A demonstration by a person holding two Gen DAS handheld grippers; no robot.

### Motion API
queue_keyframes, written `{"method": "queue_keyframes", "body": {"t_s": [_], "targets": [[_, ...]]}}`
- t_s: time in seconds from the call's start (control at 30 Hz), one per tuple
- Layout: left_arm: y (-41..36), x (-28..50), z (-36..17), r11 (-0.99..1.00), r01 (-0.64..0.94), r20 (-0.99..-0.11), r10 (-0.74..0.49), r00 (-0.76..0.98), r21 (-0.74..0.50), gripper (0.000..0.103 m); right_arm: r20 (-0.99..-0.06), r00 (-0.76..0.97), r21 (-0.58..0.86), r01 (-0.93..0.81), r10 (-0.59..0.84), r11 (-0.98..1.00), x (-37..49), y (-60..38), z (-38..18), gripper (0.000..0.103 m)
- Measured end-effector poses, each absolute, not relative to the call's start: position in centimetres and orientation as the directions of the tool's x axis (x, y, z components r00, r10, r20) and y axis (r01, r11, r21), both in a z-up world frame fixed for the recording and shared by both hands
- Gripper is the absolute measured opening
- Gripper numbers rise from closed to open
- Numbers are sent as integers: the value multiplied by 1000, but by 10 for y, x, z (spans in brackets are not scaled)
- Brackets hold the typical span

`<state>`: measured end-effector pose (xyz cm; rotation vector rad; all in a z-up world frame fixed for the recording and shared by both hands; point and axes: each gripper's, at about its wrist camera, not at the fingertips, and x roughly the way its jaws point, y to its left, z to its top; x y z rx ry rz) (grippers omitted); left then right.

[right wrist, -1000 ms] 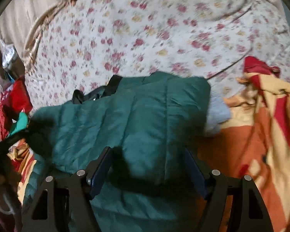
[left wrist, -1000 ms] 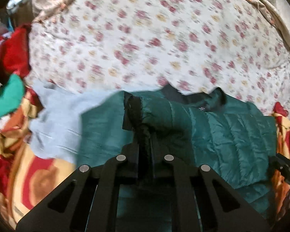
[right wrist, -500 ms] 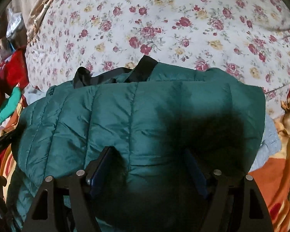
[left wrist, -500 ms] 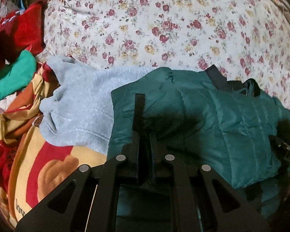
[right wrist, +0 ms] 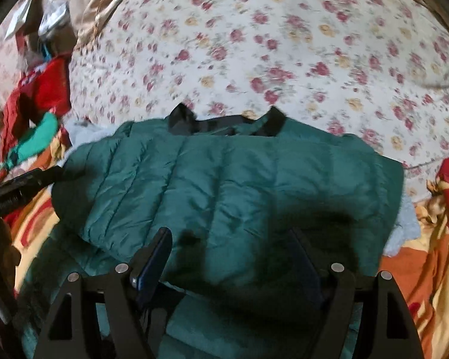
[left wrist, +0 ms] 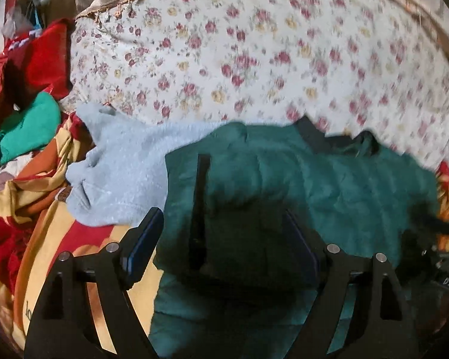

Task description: Fold large clothes

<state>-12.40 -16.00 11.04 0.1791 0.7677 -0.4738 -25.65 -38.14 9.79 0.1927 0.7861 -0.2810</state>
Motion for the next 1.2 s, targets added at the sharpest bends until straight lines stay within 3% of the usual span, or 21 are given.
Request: {"method": "queue_keyframes", "body": {"t_s": [0.13,0.37,0.63,0.83,0.97,1.2], "targets": [[-182,-114,83,874,483,-736,-287,613,60,81,-739,639,49,368,-214,929,-234,-382,76,76],[-203,-85,71,877,479,-753,-289,591,39,81,-733,646,108,419,-213,901,-219,-398,65,78],[-206,-81,67,875,483,-751,-303,587,25,82,-691,697,142,390,-191,910,-251,-395,97,77],[-205,-80,63,877,481,-747,-316,584,5,88,-740,613,2,412,-275,911,-253,-403,79,78],[-206,-80,61,879,477,-749,-312,585,6,95,-761,603,52,424,-239,904,-246,-415,58,84],[-203,-80,60,881,474,-746,-318,585,-4,96,-733,633,70,436,-251,897,-271,-412,86,84]]}}
